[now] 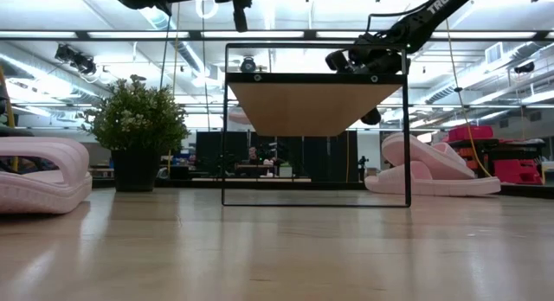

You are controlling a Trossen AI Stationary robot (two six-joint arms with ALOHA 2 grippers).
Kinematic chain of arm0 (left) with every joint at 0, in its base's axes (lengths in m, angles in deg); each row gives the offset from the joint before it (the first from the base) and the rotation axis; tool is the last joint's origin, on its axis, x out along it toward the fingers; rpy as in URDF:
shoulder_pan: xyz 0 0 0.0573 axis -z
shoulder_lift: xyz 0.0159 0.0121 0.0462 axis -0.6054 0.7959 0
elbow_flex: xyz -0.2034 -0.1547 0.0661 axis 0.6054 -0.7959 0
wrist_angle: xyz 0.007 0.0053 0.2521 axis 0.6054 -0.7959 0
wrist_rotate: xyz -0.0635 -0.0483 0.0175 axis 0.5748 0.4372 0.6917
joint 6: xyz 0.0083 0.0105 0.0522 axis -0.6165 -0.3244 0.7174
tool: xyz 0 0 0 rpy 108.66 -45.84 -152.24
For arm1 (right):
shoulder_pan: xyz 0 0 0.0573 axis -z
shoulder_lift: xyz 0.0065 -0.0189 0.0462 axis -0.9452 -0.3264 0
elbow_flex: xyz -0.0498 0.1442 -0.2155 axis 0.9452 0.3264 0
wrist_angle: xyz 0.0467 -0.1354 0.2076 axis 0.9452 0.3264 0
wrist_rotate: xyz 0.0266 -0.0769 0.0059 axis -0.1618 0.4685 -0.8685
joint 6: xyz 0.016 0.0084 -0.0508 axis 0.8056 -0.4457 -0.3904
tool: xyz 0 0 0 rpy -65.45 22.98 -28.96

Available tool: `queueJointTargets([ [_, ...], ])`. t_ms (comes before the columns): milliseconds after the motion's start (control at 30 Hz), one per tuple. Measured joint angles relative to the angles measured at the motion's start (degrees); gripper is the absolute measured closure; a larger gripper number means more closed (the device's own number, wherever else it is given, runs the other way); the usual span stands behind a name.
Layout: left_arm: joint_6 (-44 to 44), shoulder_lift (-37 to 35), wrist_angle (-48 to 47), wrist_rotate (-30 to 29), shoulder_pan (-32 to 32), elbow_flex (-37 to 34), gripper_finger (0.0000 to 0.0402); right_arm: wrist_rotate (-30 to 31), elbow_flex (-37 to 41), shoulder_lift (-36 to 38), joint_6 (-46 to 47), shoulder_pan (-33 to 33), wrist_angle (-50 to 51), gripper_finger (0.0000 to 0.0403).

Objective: Pick and place slides into the shelf
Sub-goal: Put the pink slide on the shelf

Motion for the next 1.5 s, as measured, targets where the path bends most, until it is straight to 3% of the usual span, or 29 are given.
queueJointTargets([
  [233, 0.0, 0.01, 0.0, -0.02, 0.0, 0.02, 0.0229, 4.43, 0.0, 0.03, -3.35, 0.0, -0.09, 0.0221],
  [667, 2.24, 0.0, -0.06, -0.29, 0.0, 0.02, 0.0223, 4.71, -1.88, 2.41, -8.04, -0.74, -0.11, 0.0221],
  [900, 2.41, 0.0, -3.69, -0.61, -0.65, 0.02, 0.0222, 3.56, -6.57, 8.56, -12.61, -1.45, 10.93, 0.022],
  [1133, 4.48, 0.0, -15.94, 4.54, -0.66, 0.02, 0.0225, 6.07, -6.71, 18.11, -19.28, -7.49, 24.27, 0.022],
  [1500, 3.25, 0.0, -21.88, 6.64, 1.01, 0.0, 0.0229, 17.37, -6.67, 29.5, -15.2, -20.68, 27.55, 0.022],
])
